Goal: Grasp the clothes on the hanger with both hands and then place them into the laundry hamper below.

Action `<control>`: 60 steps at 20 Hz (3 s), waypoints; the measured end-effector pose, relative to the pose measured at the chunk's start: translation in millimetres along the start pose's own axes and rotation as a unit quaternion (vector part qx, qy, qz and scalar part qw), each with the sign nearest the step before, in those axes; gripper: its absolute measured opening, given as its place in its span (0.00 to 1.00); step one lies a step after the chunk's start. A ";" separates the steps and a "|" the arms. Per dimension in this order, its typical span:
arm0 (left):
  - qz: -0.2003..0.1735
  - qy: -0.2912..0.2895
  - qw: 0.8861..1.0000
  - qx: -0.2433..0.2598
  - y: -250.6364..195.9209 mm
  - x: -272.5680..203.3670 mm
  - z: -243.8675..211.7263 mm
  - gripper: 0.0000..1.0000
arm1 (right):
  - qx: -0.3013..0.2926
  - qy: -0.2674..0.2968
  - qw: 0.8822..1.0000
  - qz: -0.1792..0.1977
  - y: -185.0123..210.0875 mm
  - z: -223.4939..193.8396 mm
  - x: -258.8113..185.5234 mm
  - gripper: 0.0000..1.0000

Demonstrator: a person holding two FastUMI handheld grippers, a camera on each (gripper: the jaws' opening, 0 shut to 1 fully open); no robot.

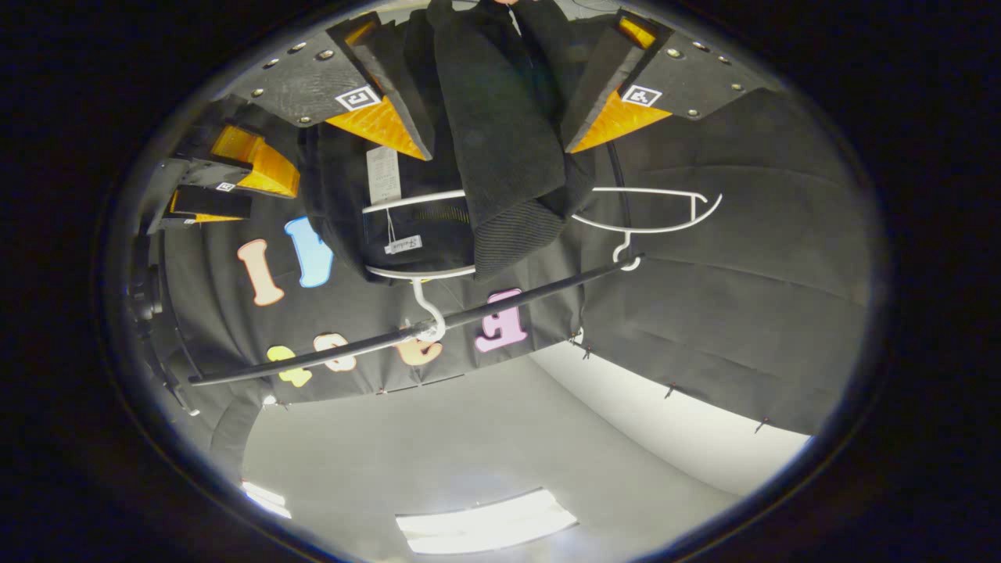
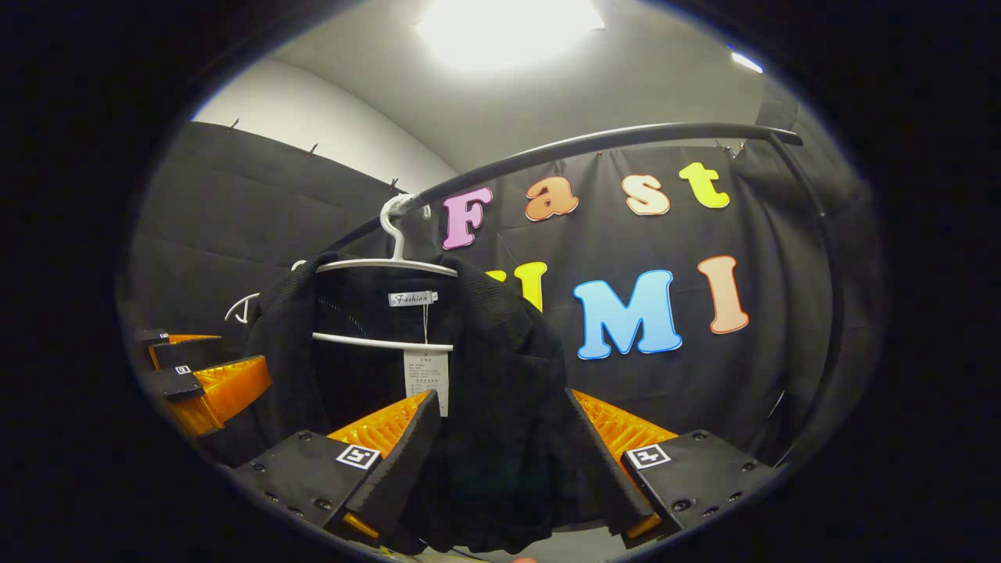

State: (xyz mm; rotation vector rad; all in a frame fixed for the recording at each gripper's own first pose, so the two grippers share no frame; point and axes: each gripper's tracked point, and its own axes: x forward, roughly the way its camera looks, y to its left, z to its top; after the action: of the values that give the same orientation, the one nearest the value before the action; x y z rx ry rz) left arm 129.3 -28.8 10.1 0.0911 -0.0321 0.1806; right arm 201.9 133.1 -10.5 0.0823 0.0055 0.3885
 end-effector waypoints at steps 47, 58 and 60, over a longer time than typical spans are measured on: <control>0.118 -0.041 0.990 0.065 30.8 26.6 9.4 0.01 | -0.025 -0.055 0.993 -0.098 -51.6 29.1 66.2 0.01; 0.127 -0.087 0.986 0.063 60.7 21.1 59.9 0.00 | -0.043 -0.122 0.982 -0.135 -86.2 77.5 75.3 0.02; 0.123 -0.089 0.986 0.063 65.9 24.0 62.4 0.00 | -0.045 -0.127 0.981 -0.136 -88.3 80.9 76.8 0.01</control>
State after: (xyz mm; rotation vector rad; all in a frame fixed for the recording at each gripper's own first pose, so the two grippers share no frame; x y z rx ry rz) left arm 139.5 34.2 79.0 0.2303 -0.2116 0.4222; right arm 308.1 74.4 63.7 0.0411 -0.2506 0.1019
